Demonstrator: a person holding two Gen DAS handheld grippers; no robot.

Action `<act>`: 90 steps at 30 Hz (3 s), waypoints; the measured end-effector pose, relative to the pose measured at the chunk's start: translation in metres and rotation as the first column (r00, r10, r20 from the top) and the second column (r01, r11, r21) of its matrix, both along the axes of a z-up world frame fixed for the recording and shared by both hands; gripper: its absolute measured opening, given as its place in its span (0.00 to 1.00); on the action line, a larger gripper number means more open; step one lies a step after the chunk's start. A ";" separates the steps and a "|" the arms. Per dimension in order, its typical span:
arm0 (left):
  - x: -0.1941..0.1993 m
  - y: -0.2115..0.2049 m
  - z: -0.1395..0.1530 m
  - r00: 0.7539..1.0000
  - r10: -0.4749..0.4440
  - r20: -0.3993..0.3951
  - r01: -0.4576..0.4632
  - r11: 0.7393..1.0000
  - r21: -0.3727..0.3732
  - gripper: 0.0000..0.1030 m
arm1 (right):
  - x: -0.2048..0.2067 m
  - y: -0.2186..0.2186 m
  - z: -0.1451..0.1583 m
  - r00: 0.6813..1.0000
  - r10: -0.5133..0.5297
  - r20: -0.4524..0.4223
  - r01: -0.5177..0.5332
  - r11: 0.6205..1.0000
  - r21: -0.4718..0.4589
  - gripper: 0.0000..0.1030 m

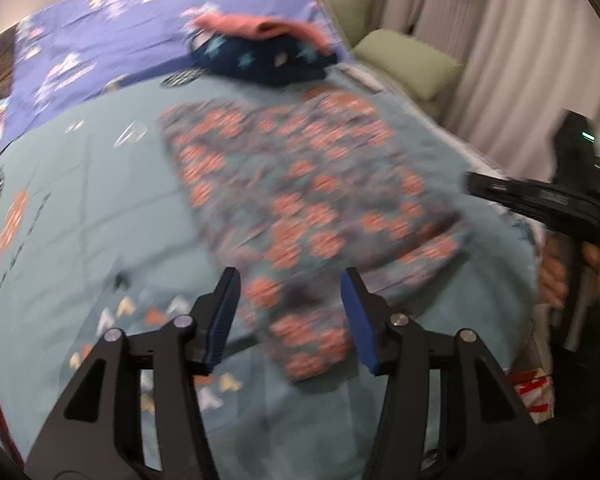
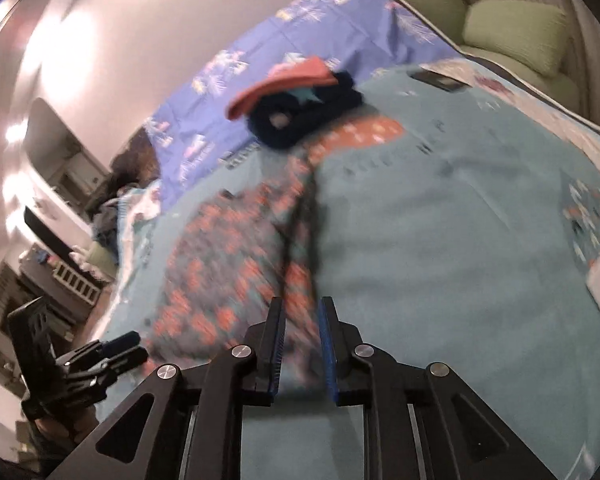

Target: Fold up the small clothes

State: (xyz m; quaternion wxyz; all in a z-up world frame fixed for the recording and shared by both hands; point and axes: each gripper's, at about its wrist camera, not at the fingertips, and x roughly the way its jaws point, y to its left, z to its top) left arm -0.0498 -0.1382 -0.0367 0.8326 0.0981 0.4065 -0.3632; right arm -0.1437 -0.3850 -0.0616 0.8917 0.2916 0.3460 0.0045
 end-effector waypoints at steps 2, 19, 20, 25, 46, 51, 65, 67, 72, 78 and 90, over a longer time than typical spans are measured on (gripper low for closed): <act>0.001 -0.011 -0.004 1.000 -0.016 0.006 0.016 1.000 0.014 0.52 | 0.017 0.005 0.000 0.999 0.040 -0.012 -0.040 0.999 0.001 0.18; 0.027 -0.001 0.008 0.999 0.050 0.004 -0.050 0.999 -0.021 0.53 | 0.080 -0.018 0.001 0.996 0.027 -0.090 -0.029 0.999 -0.024 0.35; 0.033 -0.004 0.011 0.999 0.053 0.005 -0.052 0.998 -0.036 0.53 | 0.091 -0.022 -0.002 0.995 0.028 -0.094 -0.028 1.000 0.002 0.41; 0.041 -0.025 0.001 0.999 -0.002 -0.045 0.000 0.999 -0.040 0.54 | 0.131 -0.027 -0.016 0.992 0.045 -0.115 -0.043 0.999 0.023 0.42; 0.110 -0.048 0.012 0.998 0.057 0.025 -0.055 0.996 -0.067 0.58 | 0.179 -0.003 0.008 0.963 0.264 -0.060 -0.267 0.963 -0.045 0.25; 0.163 -0.068 -0.041 0.991 0.118 -0.069 -0.113 0.990 0.079 0.58 | 0.220 -0.004 -0.040 0.961 0.123 -0.249 -0.185 0.952 -0.245 0.26; 0.088 -0.018 -0.014 0.994 0.092 -0.059 -0.095 0.995 -0.037 0.65 | 0.105 0.020 0.008 0.964 0.242 -0.107 -0.257 0.953 -0.160 0.32; 0.077 -0.018 -0.020 0.995 0.078 -0.058 -0.079 0.997 -0.018 0.66 | 0.094 0.031 0.002 0.957 0.263 -0.125 -0.280 0.948 -0.153 0.38; 0.071 -0.024 -0.040 0.991 0.115 -0.071 -0.111 0.992 0.056 0.66 | 0.090 0.033 -0.032 0.951 0.185 -0.249 -0.226 0.963 -0.148 0.46; 0.059 -0.024 -0.025 0.996 0.086 -0.038 -0.085 0.996 0.042 0.67 | 0.082 0.025 -0.014 0.969 0.157 -0.193 -0.191 0.966 -0.172 0.53; 0.089 -0.009 -0.036 0.979 0.181 -0.091 -0.180 0.984 0.015 0.78 | 0.110 -0.019 -0.037 0.967 0.189 -0.172 -0.185 0.982 0.040 0.65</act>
